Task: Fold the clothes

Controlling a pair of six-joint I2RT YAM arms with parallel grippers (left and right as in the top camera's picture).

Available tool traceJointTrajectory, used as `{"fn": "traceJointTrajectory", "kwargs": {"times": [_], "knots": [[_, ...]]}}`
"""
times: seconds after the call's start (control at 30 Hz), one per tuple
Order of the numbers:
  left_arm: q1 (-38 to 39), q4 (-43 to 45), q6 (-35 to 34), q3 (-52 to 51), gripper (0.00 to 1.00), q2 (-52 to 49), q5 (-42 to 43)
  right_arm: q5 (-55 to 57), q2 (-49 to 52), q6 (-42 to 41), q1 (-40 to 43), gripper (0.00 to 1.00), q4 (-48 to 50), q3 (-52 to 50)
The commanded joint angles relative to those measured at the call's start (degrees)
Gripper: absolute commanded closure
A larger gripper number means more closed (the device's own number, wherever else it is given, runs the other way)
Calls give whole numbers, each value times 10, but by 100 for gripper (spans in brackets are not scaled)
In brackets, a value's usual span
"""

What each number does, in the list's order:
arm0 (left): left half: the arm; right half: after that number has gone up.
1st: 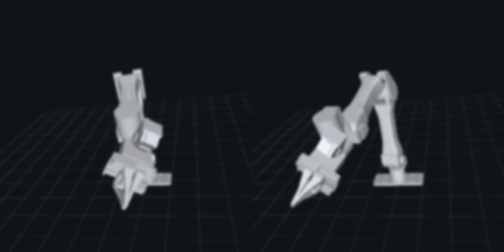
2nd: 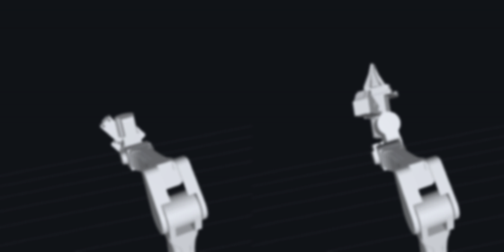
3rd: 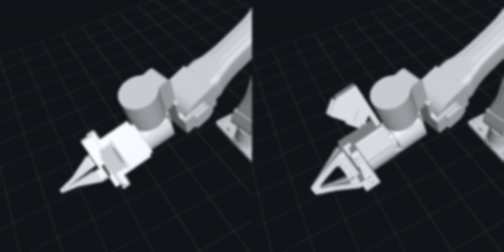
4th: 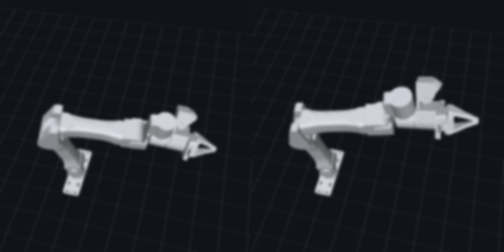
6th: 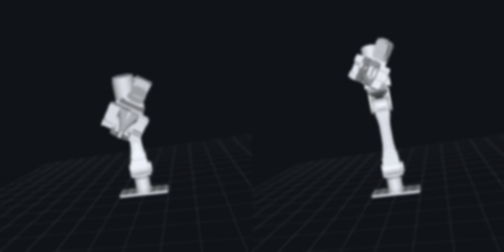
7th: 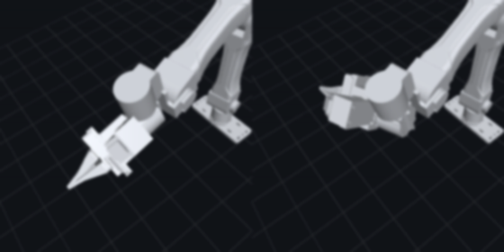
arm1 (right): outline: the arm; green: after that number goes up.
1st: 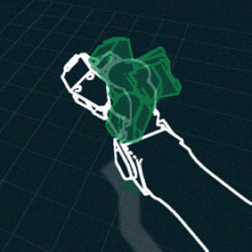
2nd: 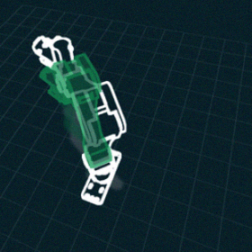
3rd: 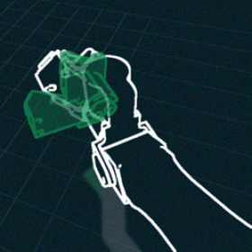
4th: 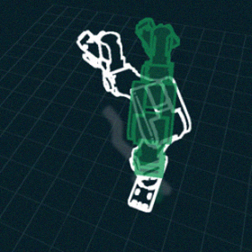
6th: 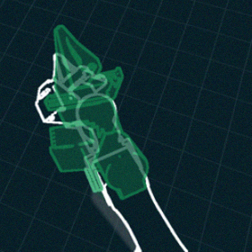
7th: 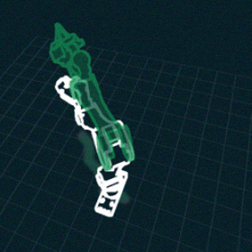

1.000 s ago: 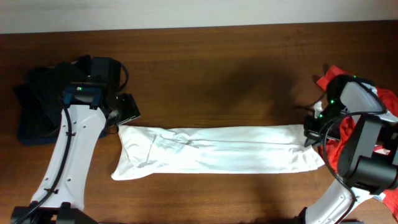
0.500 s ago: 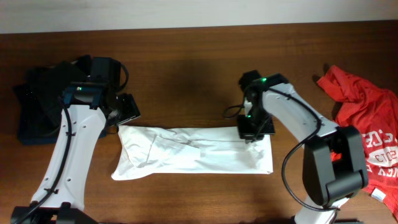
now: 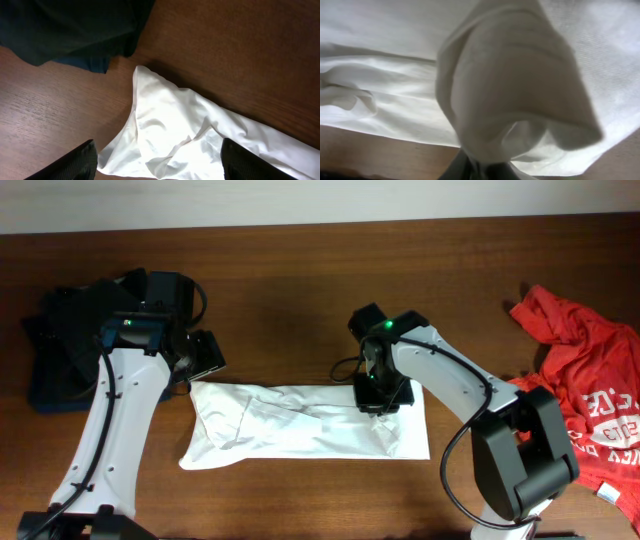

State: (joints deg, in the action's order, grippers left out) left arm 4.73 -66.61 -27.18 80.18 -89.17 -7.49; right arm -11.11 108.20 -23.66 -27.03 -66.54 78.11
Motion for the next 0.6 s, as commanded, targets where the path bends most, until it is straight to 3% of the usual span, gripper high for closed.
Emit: {"fn": "traceJointTrajectory", "kwargs": {"times": [0.0, 0.07, 0.17, 0.33, 0.57], "knots": [[-1, 1, 5, -5, 21, -3, -4, -27, -10, -8, -15, 60, 14, 7], [-1, 1, 5, -5, 22, -3, -4, -59, -10, 6, -18, 44, 31, 7], [-2, 1, 5, -5, 22, -3, -4, -56, -10, 41, -17, 44, 33, 7], [-1, -6, 20, -5, 21, -3, -2, 42, -10, 41, -3, 45, 11, 7], [-2, -14, 144, -32, 13, -5, 50, 104, -29, 33, 103, 46, -53, 11]]}}
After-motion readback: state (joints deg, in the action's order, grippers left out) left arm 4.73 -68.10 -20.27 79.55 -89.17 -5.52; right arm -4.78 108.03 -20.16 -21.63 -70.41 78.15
